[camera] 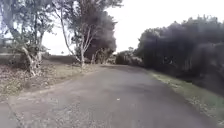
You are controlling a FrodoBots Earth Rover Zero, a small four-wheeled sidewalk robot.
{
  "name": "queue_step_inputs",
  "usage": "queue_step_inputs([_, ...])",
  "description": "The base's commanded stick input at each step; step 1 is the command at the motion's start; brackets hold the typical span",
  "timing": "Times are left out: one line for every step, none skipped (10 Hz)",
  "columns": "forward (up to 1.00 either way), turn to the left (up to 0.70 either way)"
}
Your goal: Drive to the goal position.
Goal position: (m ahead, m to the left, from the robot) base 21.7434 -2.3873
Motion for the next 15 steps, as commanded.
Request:
queue_step_inputs([0.70,0.00])
queue_step_inputs([0.70,0.00])
queue_step_inputs([0.70,0.00])
queue_step_inputs([0.70,0.00])
queue_step_inputs([0.70,0.00])
queue_step_inputs([0.70,0.00])
queue_step_inputs([0.70,0.00])
queue_step_inputs([0.70,0.00])
queue_step_inputs([0.70,0.00])
queue_step_inputs([0.70,0.00])
queue_step_inputs([0.70,-0.02])
queue_step_inputs([0.70,-0.09])
queue_step_inputs([0.70,-0.16])
queue_step_inputs([0.70,-0.23])
queue_step_inputs([0.70,-0.30])
